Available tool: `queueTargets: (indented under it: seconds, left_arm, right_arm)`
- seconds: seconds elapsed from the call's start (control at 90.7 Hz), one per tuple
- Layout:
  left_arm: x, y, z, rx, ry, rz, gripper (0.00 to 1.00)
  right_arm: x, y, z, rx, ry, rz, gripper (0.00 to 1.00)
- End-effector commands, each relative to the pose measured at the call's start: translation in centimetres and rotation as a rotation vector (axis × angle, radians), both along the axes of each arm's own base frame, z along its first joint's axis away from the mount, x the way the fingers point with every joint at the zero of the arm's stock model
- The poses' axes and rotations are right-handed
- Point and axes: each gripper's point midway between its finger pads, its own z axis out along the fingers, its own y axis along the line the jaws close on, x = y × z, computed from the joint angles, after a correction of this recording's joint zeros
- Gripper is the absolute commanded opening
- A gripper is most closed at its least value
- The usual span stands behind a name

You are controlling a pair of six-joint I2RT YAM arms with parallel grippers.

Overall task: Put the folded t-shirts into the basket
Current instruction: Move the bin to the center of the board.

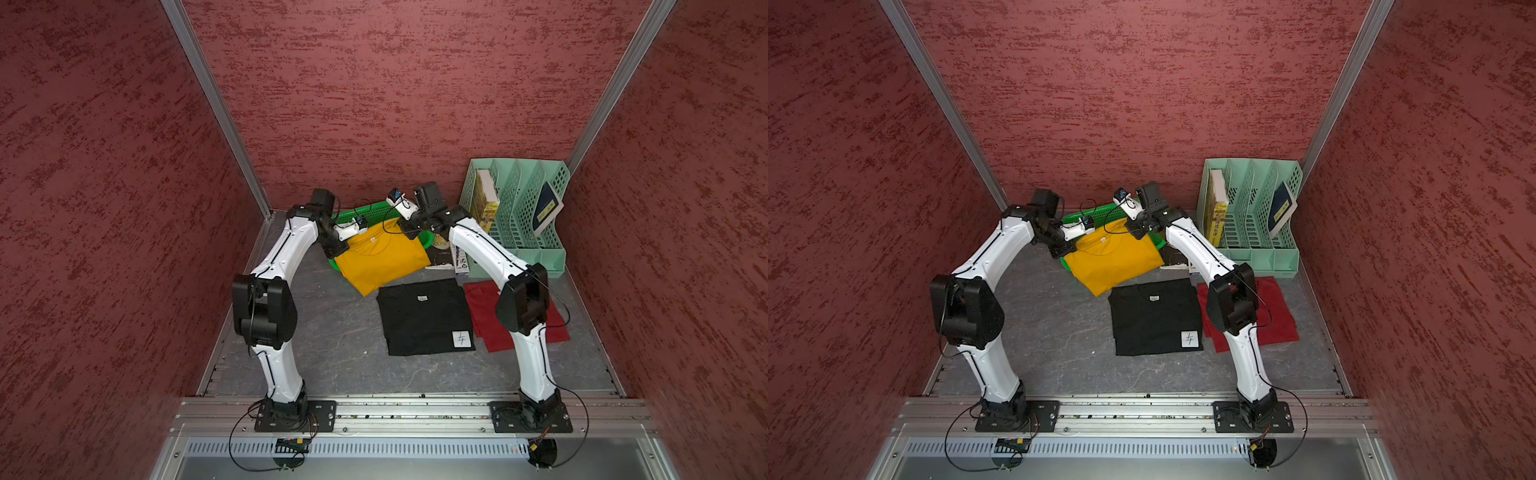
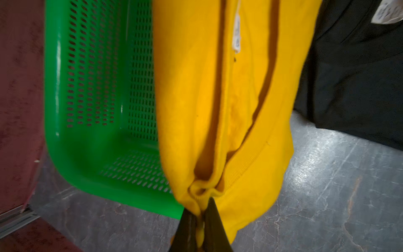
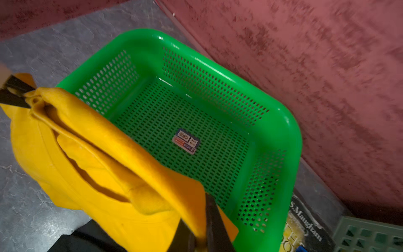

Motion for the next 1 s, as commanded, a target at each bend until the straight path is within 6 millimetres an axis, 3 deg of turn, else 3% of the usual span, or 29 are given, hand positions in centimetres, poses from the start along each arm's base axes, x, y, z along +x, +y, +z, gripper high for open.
queueTargets:
  seconds: [0.0,0.132,0.276,0.408,0.529,0.705,0.816,0.992]
  left_arm:
    - [-0.2,2.2,-3.3,0.030,0.082,0.062,0.00]
    - [-0.9,3.6,-6.4,0.036,0.139,0.093,0.00]
    - [-3.2,5.8,-7.4,0.025,0.189,0.119,0.00]
    - [-6.2,9.3,-7.5,0.033,0.209,0.144,0.00]
    - [-9.5,11.3,-7.3,0.008,0.236,0.172,0.00]
    - [-16.3,11.1,-7.2,-0.027,0.280,0.137,0.00]
    - [-20.6,9.5,-5.1,-0.071,0.238,0.112,0.00]
    - [-25.1,6.5,1.0,-0.135,0.079,0.030,0.00]
  right_arm:
    - [1.5,0.1,0.6,0.042,-0.031,-0.020,0.00]
    - [0.9,0.7,-2.1,0.062,0.037,-0.004,0.00]
    - [-1.1,2.5,-4.0,0.110,0.113,0.059,0.00]
    - [-4.1,5.2,-4.3,0.159,0.171,0.156,0.00]
    - [-7.9,7.8,-3.5,0.223,0.223,0.251,0.00]
    - [-14.0,10.1,-2.2,0.262,0.243,0.359,0.00]
    - [-17.9,10.2,-0.8,0.289,0.254,0.382,0.00]
    - [-22.3,8.7,2.8,0.305,0.266,0.382,0.00]
